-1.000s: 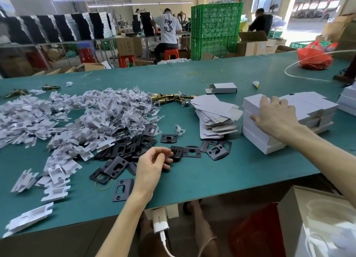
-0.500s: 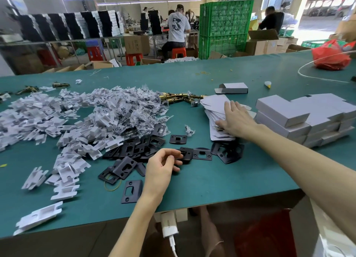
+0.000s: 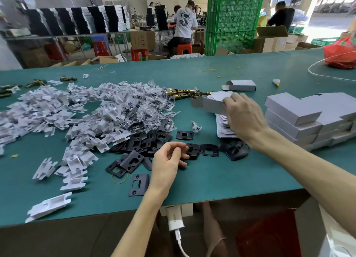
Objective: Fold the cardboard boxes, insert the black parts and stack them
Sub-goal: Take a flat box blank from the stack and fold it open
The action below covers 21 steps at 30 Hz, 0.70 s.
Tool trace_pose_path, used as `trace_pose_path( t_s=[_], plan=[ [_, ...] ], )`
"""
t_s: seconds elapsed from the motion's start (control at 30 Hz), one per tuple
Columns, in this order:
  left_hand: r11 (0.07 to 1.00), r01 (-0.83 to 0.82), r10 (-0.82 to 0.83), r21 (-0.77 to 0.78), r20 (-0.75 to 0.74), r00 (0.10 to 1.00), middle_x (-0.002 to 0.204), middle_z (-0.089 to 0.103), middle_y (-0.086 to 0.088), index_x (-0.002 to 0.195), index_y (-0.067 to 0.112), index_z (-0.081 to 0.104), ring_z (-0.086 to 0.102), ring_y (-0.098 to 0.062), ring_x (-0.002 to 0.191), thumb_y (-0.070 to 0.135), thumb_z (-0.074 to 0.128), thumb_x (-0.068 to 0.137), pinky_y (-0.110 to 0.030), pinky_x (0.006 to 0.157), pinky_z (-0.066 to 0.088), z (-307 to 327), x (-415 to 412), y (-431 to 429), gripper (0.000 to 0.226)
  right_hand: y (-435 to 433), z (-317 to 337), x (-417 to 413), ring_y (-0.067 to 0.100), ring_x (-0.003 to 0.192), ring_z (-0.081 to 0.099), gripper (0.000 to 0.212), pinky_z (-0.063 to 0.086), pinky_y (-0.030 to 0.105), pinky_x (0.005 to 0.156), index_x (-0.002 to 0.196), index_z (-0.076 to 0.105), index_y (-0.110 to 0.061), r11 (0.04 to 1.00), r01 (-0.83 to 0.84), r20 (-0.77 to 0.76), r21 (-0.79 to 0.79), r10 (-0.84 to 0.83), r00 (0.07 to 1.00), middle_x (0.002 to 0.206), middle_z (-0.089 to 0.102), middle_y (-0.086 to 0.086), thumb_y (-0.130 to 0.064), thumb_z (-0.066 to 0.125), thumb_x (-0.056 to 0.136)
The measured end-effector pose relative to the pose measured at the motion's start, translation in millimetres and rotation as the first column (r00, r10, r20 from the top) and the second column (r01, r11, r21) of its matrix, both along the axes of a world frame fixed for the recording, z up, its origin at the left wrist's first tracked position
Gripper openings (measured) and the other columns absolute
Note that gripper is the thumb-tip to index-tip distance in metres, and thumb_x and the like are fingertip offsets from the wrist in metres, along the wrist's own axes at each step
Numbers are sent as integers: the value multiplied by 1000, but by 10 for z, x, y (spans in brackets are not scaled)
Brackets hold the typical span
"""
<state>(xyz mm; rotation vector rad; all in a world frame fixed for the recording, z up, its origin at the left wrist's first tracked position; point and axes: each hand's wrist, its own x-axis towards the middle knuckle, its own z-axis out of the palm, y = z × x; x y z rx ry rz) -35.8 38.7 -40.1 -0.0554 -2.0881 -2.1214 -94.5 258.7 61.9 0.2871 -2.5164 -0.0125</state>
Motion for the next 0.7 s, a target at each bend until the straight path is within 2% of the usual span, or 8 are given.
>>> trace_pose_path(
  t_s=[0.07,0.13,0.23,0.3,0.4,0.5,0.6,0.7],
  plan=[
    [994,12,-9,111,-26,1000,109,77,-5,117,10,69,76,-24,94,9,51,108,-32,71,63,39,17,-5,20,-126,56,186,29,81,55,10,45,35,70,100,66,-6,955,-191,-117,-225,169,979,90,62,8,-7,56,101],
    [976,32,-24,216,-38,999,118,76,-5,129,10,64,76,-26,102,21,51,108,-35,77,64,90,35,0,27,-242,54,297,14,70,53,12,41,16,66,91,62,-19,802,-275,-56,-530,291,955,81,61,-6,-16,58,102],
    [974,62,-50,219,-58,997,119,77,-5,130,14,67,75,-27,105,38,49,106,-40,85,64,141,77,19,39,-322,-117,323,-4,73,63,2,45,11,64,100,67,-19,534,-74,189,-842,422,887,89,71,-11,-19,65,98],
    [974,74,-61,212,-69,996,114,78,-7,124,17,71,75,-28,102,44,51,102,-37,81,64,161,104,17,41,-352,-297,347,7,77,66,13,49,16,66,108,72,-15,419,56,272,-906,478,835,96,75,-4,-22,66,98],
    [956,164,-150,242,-74,986,120,76,-8,132,12,67,74,-26,110,60,60,91,-35,84,61,175,124,-14,64,-462,-515,446,11,85,67,16,49,15,73,110,75,-15,344,99,284,-934,544,790,101,76,-3,-21,65,99],
    [925,281,-279,254,-44,959,131,71,-11,138,6,61,67,-29,123,78,73,72,-41,92,59,200,127,-23,98,-577,-617,537,23,96,73,19,57,33,88,114,75,-16,232,139,257,-963,624,738,102,78,1,-19,61,101],
    [901,312,-324,302,-9,946,136,68,-14,143,8,58,65,-30,125,78,80,64,-44,94,59,230,139,-10,108,-627,-659,563,25,98,73,17,56,41,91,113,72,-19,220,192,287,-956,589,755,101,78,3,-24,62,101],
    [876,315,-331,366,-18,943,137,66,-17,139,3,60,66,-31,122,66,86,69,-42,90,59,240,137,-33,98,-620,-683,584,18,95,74,19,58,38,88,114,70,-19,229,213,309,-950,598,739,101,78,-1,-31,61,101]
  ],
)
